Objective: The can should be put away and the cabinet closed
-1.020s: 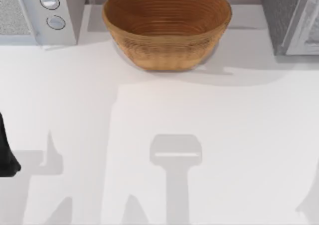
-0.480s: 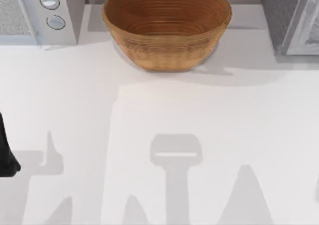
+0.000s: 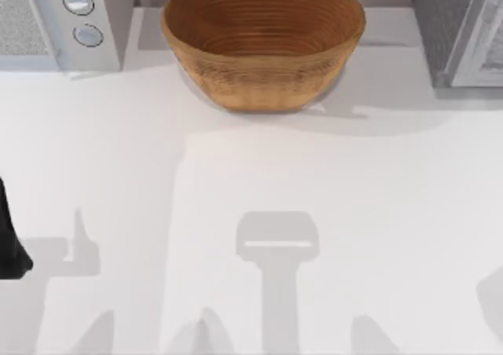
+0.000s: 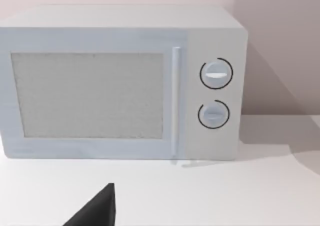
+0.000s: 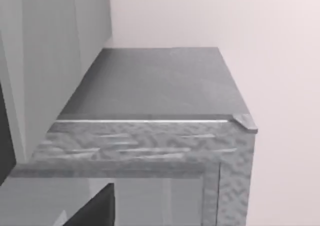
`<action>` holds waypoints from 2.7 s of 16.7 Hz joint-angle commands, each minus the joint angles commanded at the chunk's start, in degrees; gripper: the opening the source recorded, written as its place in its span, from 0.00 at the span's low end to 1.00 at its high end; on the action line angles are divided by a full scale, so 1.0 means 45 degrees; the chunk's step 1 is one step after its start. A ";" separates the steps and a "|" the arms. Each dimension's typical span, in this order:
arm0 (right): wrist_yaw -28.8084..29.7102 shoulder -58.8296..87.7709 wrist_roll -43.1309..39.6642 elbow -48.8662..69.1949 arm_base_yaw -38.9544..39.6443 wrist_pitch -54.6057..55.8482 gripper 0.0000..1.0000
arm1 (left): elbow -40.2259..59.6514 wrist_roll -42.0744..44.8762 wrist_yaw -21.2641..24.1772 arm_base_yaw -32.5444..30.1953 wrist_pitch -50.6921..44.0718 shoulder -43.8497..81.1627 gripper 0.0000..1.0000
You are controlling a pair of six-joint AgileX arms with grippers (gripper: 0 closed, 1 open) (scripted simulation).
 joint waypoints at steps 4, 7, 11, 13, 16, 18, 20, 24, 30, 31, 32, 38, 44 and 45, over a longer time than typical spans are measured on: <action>0.0075 -0.0100 0.0001 0.0337 -0.0030 -0.0344 1.00 | 0.0000 0.0000 0.0000 0.0000 0.0000 0.0000 1.00; 0.0058 -0.0072 0.0002 0.0341 -0.0004 -0.0313 1.00 | 0.0000 0.0000 0.0000 0.0000 0.0000 0.0000 1.00; 0.0720 0.0115 0.0116 0.0465 0.0664 -0.0452 1.00 | 0.0000 0.0000 0.0000 0.0000 0.0000 0.0000 1.00; 0.1690 0.0256 0.0172 0.0609 0.1640 -0.0563 1.00 | 0.0000 0.0000 0.0000 0.0000 0.0000 0.0000 1.00; 0.3666 0.0247 0.0193 0.0657 0.3655 -0.0645 1.00 | 0.0000 0.0000 0.0000 0.0000 0.0000 0.0000 1.00; 0.5025 0.0160 0.0208 0.0566 0.5040 -0.0683 1.00 | 0.0000 0.0000 0.0000 0.0000 0.0000 0.0000 1.00; 0.6226 0.0159 0.0224 0.0533 0.6292 -0.0750 1.00 | 0.0000 0.0000 0.0000 0.0000 0.0000 0.0000 1.00; 0.8462 0.0083 0.0188 0.0505 0.8740 -0.0834 1.00 | 0.0000 0.0000 0.0000 0.0000 0.0000 0.0000 1.00; 1.1858 -0.0176 0.0016 0.0567 1.2222 -0.0828 1.00 | 0.0000 0.0000 0.0000 0.0000 0.0000 0.0000 1.00; 1.2530 -0.0211 -0.0002 0.0576 1.2898 -0.0830 1.00 | 0.0000 0.0000 0.0000 0.0000 0.0000 0.0000 1.00; 1.3311 -0.0218 -0.0014 0.0607 1.3682 -0.0846 1.00 | 0.0000 0.0000 0.0000 0.0000 0.0000 0.0000 1.00; 1.7999 -0.0486 -0.0015 0.0359 1.8069 -0.0948 1.00 | 0.0000 0.0000 0.0000 0.0000 0.0000 0.0000 1.00; 1.8887 -0.0661 -0.0001 0.0066 1.8836 -0.0986 1.00 | 0.0000 0.0000 0.0000 0.0000 0.0000 0.0000 1.00; 1.8887 -0.0661 -0.0001 0.0066 1.8836 -0.0986 1.00 | 0.0000 0.0000 0.0000 0.0000 0.0000 0.0000 1.00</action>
